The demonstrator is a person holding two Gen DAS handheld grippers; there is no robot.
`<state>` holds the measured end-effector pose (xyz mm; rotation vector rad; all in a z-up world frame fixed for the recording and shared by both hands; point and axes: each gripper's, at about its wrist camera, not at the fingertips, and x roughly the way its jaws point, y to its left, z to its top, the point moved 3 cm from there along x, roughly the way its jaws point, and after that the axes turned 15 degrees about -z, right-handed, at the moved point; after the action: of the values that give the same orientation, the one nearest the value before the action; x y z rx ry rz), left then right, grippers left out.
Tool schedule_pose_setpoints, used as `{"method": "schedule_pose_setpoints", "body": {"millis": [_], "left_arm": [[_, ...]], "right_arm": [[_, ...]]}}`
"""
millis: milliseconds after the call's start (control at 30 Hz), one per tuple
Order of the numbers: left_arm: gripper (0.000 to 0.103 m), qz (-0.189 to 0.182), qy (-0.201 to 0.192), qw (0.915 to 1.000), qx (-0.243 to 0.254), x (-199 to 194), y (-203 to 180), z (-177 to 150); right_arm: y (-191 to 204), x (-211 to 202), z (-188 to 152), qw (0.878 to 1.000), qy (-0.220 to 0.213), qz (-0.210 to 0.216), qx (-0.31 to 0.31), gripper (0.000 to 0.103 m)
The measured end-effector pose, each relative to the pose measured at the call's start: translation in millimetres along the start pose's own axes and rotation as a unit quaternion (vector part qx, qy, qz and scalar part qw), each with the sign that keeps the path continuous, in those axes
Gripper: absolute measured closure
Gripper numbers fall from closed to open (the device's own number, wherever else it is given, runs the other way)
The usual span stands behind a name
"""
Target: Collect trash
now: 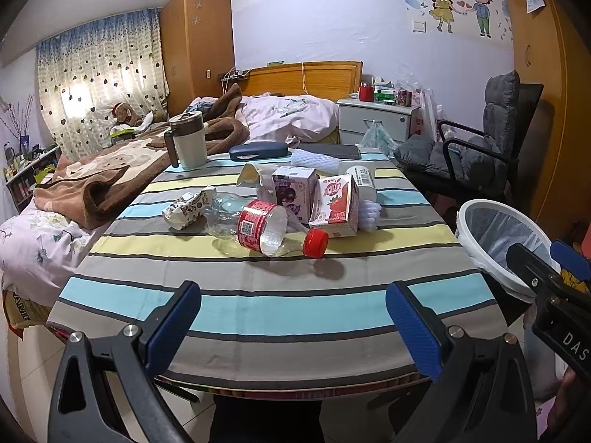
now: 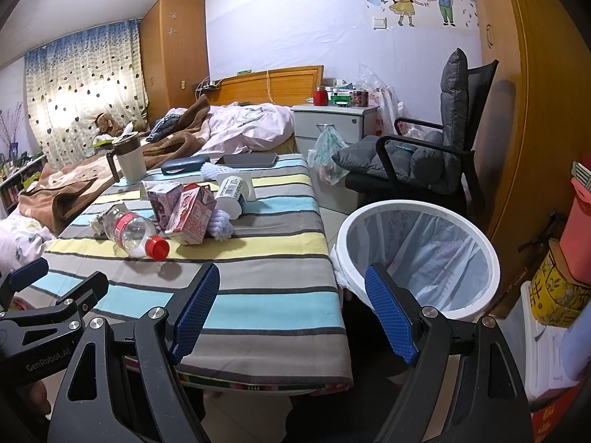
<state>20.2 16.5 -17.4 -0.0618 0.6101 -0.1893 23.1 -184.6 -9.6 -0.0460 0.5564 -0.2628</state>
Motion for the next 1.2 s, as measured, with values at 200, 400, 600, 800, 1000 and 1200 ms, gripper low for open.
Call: {"method": "schedule_pose_setpoints", "body": {"millis": [200, 400, 600, 800, 1000, 1200], "left_arm": [[0.001, 0.001, -0.001, 1.0000, 0.000, -1.0, 0.0, 0.1], [0.001, 0.001, -0.001, 1.0000, 0.000, -1.7, -0.1, 0.3], [0.001, 0.002, -0.001, 1.0000, -0.001, -2.5, 0.0, 0.7], [0.001, 0.003, -0.002, 1.0000, -0.002, -3.9, 0.3, 1.0], [0.001, 0.003, -0.002, 1.0000, -0.002, -3.9, 0.3, 1.1], [0.001, 0.003, -0.002, 1.0000, -0.002, -4.4, 0.6, 1.1]], "right_arm": [[-2.1, -0.4, 0.7, 1.000, 0.001, 0.000, 0.002, 0.021], [-2.8, -0.8, 0.3, 1.000, 0.000, 0.000, 0.002, 0.021], [-2.8, -0.4, 0.4, 1.000, 0.001, 0.000, 0.002, 0.021], [-2.7, -0.2, 0.4, 1.000, 0.001, 0.001, 0.002, 0.021], [-2.2, -1.0, 0.4, 1.000, 0.001, 0.000, 0.002, 0.021], [-2.8, -1.0, 0.6, 1.000, 0.001, -0.001, 0.002, 0.021]]}}
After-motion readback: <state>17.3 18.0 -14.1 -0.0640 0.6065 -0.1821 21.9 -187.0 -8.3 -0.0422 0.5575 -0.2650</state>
